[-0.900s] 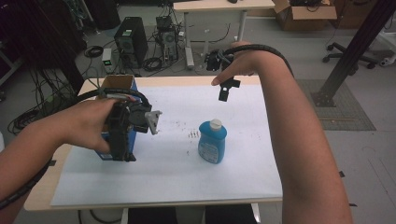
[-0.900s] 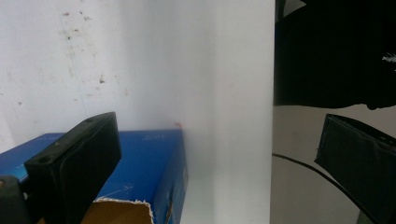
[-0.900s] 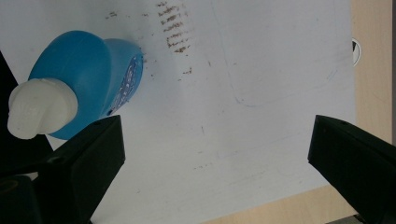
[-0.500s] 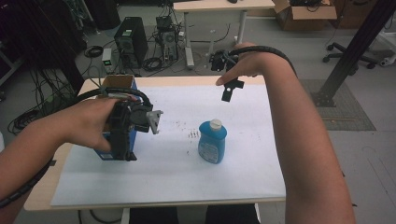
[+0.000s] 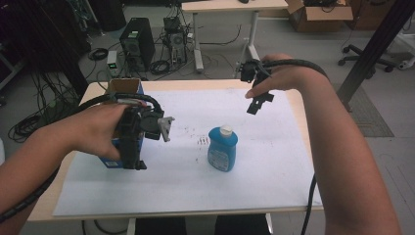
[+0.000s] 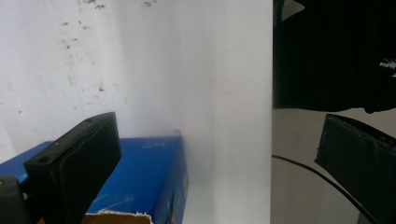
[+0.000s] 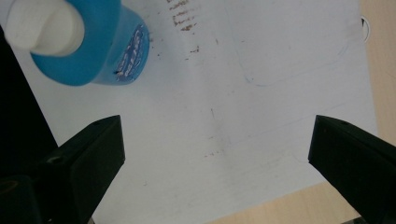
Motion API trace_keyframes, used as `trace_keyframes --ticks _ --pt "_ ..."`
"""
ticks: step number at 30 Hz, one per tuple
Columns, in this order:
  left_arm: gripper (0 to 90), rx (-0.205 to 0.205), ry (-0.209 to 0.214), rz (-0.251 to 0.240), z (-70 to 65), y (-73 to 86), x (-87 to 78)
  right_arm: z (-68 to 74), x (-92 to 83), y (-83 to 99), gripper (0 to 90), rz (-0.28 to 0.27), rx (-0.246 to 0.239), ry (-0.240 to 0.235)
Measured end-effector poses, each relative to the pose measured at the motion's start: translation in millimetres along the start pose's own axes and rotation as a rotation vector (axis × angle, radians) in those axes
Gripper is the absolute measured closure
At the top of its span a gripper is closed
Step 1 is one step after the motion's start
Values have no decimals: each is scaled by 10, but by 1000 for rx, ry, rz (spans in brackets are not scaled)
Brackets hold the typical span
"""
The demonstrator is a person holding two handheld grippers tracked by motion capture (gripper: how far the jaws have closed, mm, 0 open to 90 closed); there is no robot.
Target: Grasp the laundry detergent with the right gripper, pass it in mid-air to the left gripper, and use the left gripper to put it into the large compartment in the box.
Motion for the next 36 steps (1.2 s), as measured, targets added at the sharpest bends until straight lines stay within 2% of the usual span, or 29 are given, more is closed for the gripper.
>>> trace_keyframes --ticks 8,13,26,30,36 --pt "4 2 0 -5 -29 -14 1 122 82 323 37 -35 20 1" --pt "3 3 6 5 -45 0 21 241 202 444 36 -99 4 -10" --pt "2 10 6 -1 -21 -8 6 583 448 579 38 -149 -46 -10" --pt "2 10 9 4 -22 -5 26 635 510 637 37 -164 -40 -10" --pt "2 8 16 7 -30 -13 48 731 687 735 37 -217 -22 -32"
Point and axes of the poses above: each handheld gripper's, and its own axes: x roughly forward along the jaws, y roughly out of its underside, z roughly to its left, the point moved 9 cm from there along x, roughly forward along the jaws, and after that the axes turned 4 degrees about -y, right-handed, at the moved point
